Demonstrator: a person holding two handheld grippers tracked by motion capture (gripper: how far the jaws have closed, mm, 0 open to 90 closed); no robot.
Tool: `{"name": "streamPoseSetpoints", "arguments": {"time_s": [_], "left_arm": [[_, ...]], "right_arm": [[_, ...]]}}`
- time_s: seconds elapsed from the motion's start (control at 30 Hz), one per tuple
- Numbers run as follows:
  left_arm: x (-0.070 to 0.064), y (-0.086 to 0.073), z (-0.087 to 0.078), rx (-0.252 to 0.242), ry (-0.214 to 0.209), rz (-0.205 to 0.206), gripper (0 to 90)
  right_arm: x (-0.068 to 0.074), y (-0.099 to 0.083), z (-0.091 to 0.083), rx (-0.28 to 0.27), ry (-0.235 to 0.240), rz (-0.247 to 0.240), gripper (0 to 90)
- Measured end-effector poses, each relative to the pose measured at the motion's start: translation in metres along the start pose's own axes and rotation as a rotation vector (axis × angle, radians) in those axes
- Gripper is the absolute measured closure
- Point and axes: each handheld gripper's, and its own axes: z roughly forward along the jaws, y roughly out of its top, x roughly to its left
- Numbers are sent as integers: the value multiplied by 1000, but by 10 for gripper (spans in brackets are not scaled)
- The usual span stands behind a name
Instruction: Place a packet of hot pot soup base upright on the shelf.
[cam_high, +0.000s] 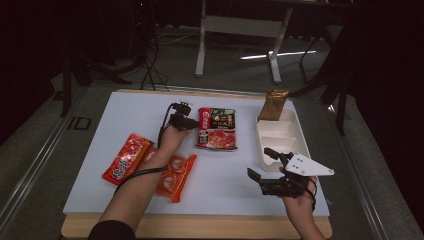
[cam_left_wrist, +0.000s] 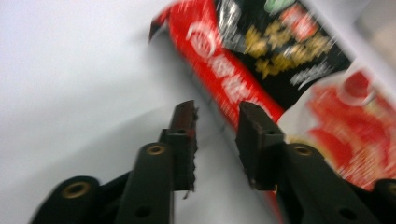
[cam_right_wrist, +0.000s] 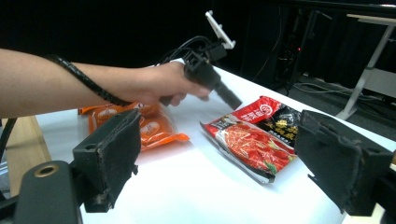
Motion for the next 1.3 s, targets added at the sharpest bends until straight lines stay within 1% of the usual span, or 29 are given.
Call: {"name": "streamPoseSetpoints", "arguments": {"time_s": [0.03, 0.07, 0.1, 0.13, 0.17, 0.2, 0.27, 0.37, 0.4, 0.43, 0.5, 0.53, 0.6, 0.67, 0.7, 0.73, 0.77, 0.8, 0.87, 0.9, 0.93, 1.0, 1.07, 1.13, 1.17, 1.3], "left_arm": [[0, 2, 1, -9, -8, -7, 625], [0, 3, 2, -8, -4, -7, 601], [0, 4, 3, -8, -5, -18, 583], [1, 4, 5, -8, -7, -33, 583], [1, 4, 5, -8, -7, -33, 583], [2, 6, 8, -9, 3, -39, 582], [2, 7, 11, -3, 13, -32, 568], [3, 9, 15, -10, 9, -43, 567], [3, 11, 16, -13, 15, -36, 567], [4, 13, 18, -6, 13, -30, 568], [6, 14, 22, 1, 6, -44, 567], [6, 14, 22, 1, 6, -44, 568], [8, 15, 30, 4, 1, -43, 569], [8, 17, 36, 11, 12, -36, 570], [8, 18, 39, 3, 1, -44, 570], [8, 19, 41, -3, 2, -44, 570], [7, 21, 43, -12, 13, -27, 574], [7, 23, 45, -12, 16, -10, 581], [7, 29, 46, -33, 18, -5, 584], [7, 31, 47, -36, 14, -4, 593], [8, 33, 47, -31, 14, 1, 593], [7, 37, 48, -34, 33, 10, 592], [8, 37, 51, -13, 40, 4, 591], [8, 34, 57, 17, 45, 12, 586], [7, 32, 59, 14, 27, 0, 585], [7, 33, 64, 8, 29, -10, 575]], "right_arm": [[0, 0, 0, 1, 1, 1, 147], [1, 0, 0, 2, 0, -1, 147], [1, 0, 0, 4, -3, -4, 147], [0, 0, 0, 3, -2, -4, 147], [0, -1, 0, 2, 0, -1, 147], [0, -1, 0, 2, 0, 3, 147], [-1, -1, 0, 4, 0, 1, 147], [-1, -2, 0, 6, 2, -1, 147], [-1, -2, 0, 9, 3, 1, 147], [-1, -2, 0, 10, 4, 3, 147], [-1, -3, 0, 11, 5, 4, 147], [-1, -3, 0, 11, 5, 4, 147], [-2, -4, 1, 16, 8, 8, 147], [-2, -4, 2, 20, 7, 9, 147], [-2, -4, 2, 23, 10, 10, 147], [-1, -5, 3, 26, 9, 9, 147], [-1, -5, 3, 30, 10, 10, 147], [-1, -6, 4, 35, 10, 9, 147], [0, -7, 4, 41, 11, 9, 147], [-1, -8, 5, 44, 12, 7, 147], [-1, -8, 5, 48, 11, 11, 147], [-2, -9, 6, 50, 14, 10, 147], [-2, -9, 7, 51, 14, 9, 147], [-1, -9, 7, 52, 17, 8, 147], [-1, -9, 8, 53, 18, 8, 147], [-1, -10, 7, 55, 22, 6, 147]]}}
